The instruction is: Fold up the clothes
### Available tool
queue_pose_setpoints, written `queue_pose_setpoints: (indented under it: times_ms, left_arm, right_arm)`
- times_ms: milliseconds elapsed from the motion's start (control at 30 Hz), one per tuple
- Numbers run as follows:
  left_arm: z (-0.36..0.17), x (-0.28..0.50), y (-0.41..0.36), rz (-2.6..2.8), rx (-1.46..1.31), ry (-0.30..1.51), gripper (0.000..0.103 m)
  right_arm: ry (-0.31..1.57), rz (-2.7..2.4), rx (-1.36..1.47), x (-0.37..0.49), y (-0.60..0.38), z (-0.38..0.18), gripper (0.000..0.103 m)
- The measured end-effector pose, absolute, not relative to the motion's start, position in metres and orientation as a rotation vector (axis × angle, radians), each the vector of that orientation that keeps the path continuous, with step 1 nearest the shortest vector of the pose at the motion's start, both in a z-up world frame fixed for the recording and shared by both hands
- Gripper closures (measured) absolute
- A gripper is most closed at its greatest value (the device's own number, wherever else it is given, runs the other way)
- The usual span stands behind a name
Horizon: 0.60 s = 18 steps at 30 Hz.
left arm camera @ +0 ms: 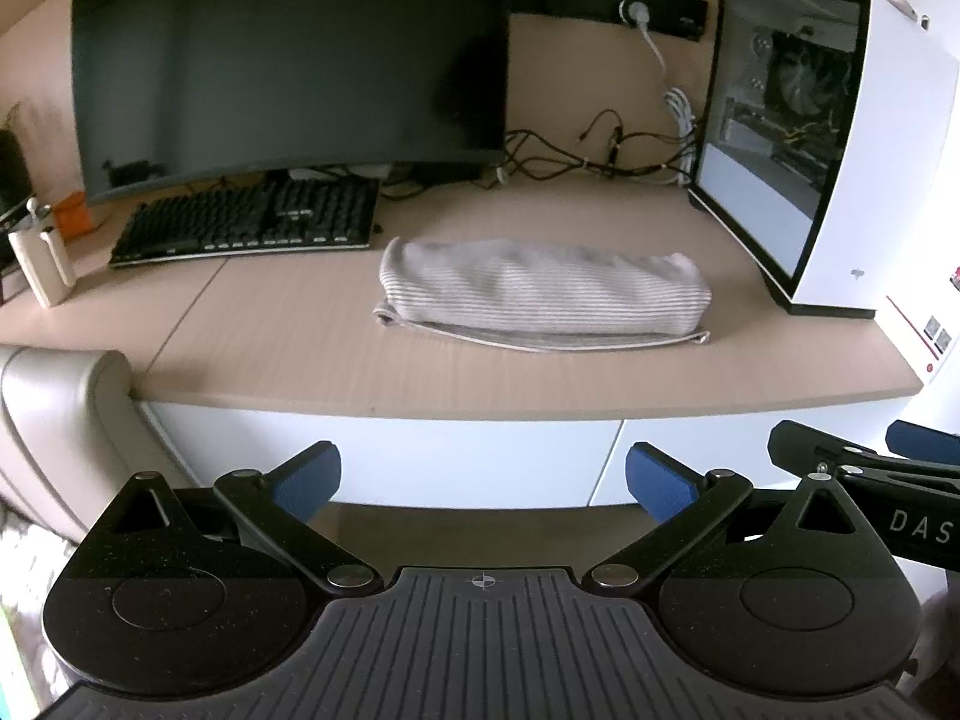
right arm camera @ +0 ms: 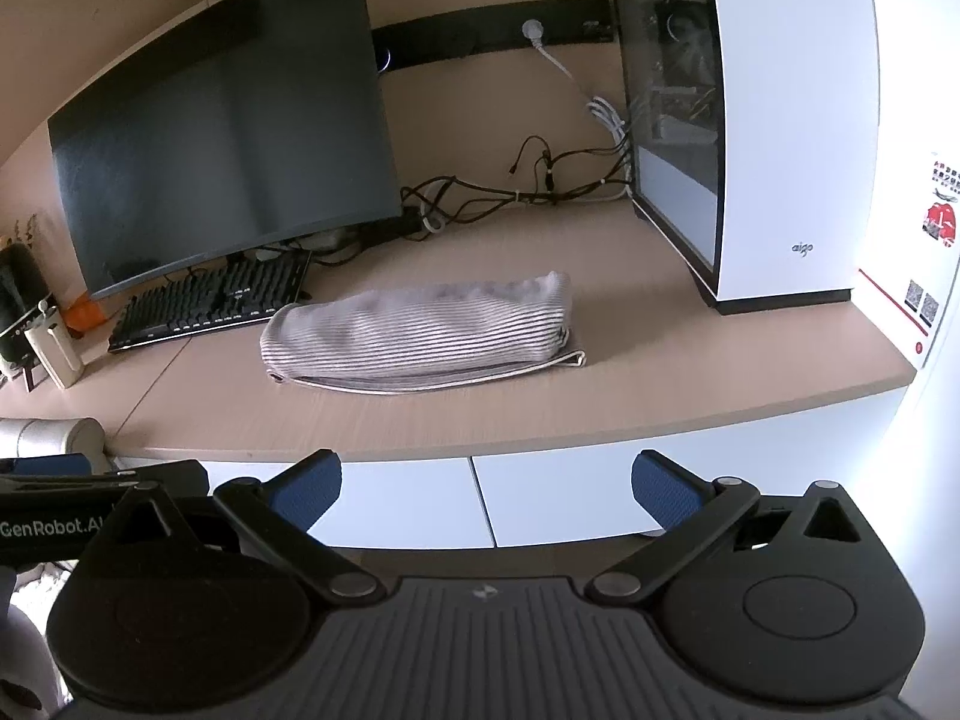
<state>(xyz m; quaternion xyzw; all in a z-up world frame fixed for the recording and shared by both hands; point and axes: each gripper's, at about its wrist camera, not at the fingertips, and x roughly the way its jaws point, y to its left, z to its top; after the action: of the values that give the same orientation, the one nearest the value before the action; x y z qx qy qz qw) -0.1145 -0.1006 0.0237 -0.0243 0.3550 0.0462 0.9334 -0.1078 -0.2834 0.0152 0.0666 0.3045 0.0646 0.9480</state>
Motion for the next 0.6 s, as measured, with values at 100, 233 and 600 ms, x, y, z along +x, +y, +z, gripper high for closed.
queue_pose_setpoints:
  times_ms: [100, 233, 600]
  left_arm:
    - [0.0233, -0.1140, -0.1002, 0.096, -0.052, 0.732, 0.000]
    - [0.0218, -0.1137, -0.0998, 0.093, -0.060, 0.741, 0.000]
    - [0.0215, -0.1126, -0.1009, 0.089, -0.064, 0.741, 0.000]
  right_arm:
    - [0.623, 0.134, 0.134, -0.1071, -0.2825, 0.0151, 0.000]
    - [0.638, 0.138, 0.142, -0.1053, -0.2819, 0.0139, 0.000]
    - [0.648, 0.135, 0.140, -0.1026, -0.2836, 0.0139, 0.000]
